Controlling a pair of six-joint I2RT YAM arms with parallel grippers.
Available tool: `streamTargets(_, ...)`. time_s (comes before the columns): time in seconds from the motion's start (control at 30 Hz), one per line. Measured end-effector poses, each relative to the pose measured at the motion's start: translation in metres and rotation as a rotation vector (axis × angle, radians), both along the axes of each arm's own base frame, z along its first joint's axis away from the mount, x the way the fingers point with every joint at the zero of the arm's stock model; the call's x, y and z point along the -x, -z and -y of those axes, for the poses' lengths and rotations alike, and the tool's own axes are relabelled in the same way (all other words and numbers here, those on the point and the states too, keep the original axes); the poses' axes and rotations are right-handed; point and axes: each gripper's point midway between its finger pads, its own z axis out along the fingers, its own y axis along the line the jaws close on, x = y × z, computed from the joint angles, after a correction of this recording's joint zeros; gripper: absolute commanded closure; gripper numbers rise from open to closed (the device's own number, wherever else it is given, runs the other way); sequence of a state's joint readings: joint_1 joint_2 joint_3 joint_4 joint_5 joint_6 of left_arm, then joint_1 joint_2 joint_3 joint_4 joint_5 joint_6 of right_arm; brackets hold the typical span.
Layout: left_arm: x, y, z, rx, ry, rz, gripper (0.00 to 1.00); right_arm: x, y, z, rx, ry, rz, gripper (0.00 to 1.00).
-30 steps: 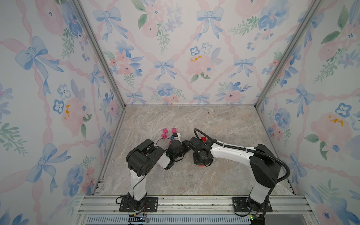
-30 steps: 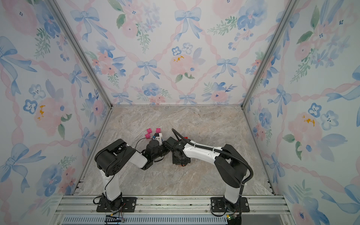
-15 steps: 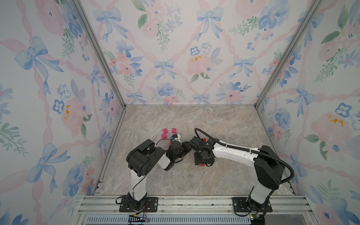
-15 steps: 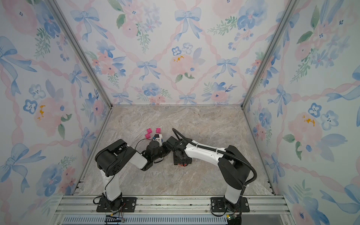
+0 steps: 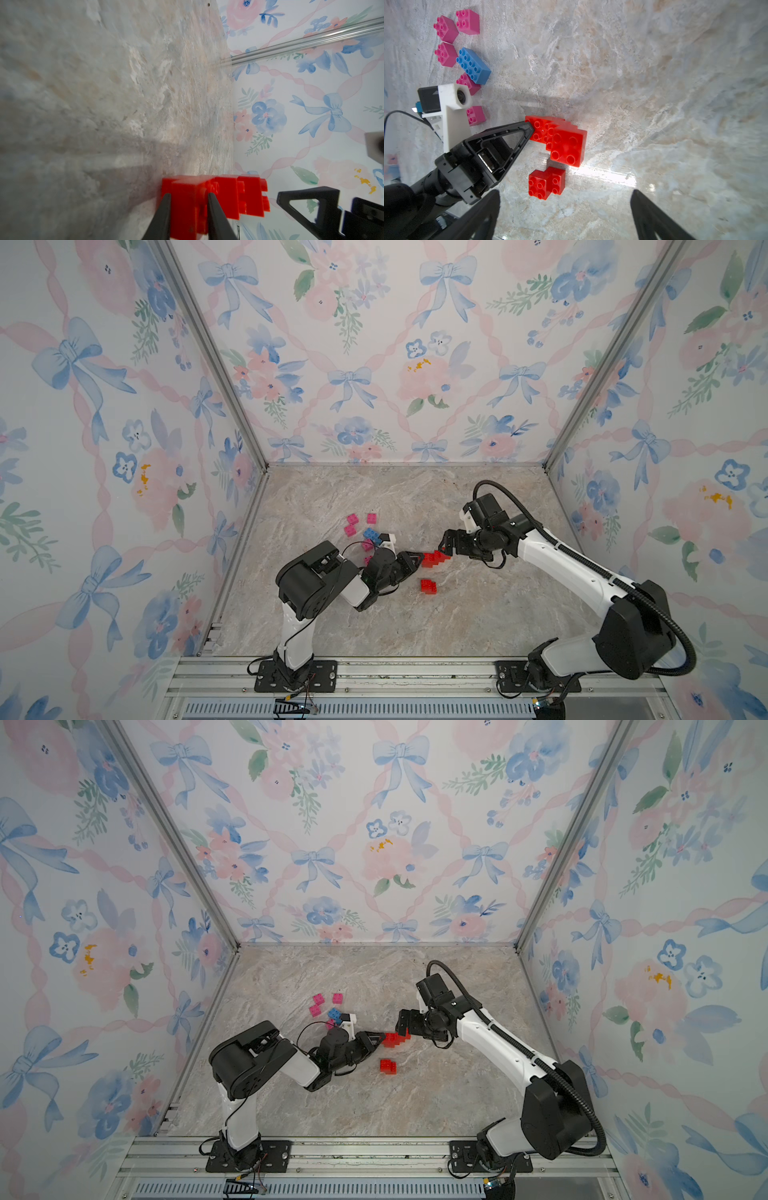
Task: Assemble the letter v with lego
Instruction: Pick up the lego brick from the center of the board.
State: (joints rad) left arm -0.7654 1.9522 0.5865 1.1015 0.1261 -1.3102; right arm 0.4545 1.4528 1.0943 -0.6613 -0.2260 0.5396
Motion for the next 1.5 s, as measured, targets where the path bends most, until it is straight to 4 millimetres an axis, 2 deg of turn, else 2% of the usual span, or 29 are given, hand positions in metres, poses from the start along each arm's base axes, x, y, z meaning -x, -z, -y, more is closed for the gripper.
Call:
streamTargets(0.13,-0.001,0.002,0.006,0.003,0.007,-0.002,1.0,-0.012,0.018,0.003,-0.081,0.018,-0.059,0.19)
streamTargets(0.33,-0.001,0.002,0.01,0.006,0.012,0.001,1.0,-0.015,0.038,-0.014,-0.137,-0.033,-0.117,0.21)
streamTargets(0.43,-0.001,0.003,0.01,0.007,0.013,0.002,0.95,-0.018,0.047,-0.018,-0.147,-0.04,-0.136,0.22)
streamTargets(0.63,-0.001,0.002,0.011,0.01,0.014,0.005,0.84,-0.022,0.065,-0.021,-0.139,-0.044,-0.165,0.4)
streamTargets(0.8,-0.001,0.002,0.011,0.01,0.014,0.005,0.74,-0.025,0.066,-0.026,-0.141,-0.055,-0.156,0.49)
streamTargets(1.03,0.0,0.002,0.01,0.0,0.021,0.019,0.51,-0.027,0.066,-0.029,-0.142,-0.061,-0.149,0.54)
streamTargets(1.13,0.002,-0.006,0.007,-0.004,0.026,0.038,0.43,-0.027,0.067,-0.029,-0.141,-0.063,-0.153,0.54)
streamTargets(1.33,0.009,-0.024,-0.001,-0.009,0.036,0.089,0.39,-0.028,0.069,-0.032,-0.139,-0.067,-0.156,0.54)
streamTargets(1.5,0.017,-0.025,-0.007,-0.047,0.058,0.118,0.41,-0.028,0.068,-0.033,-0.139,-0.072,-0.154,0.55)
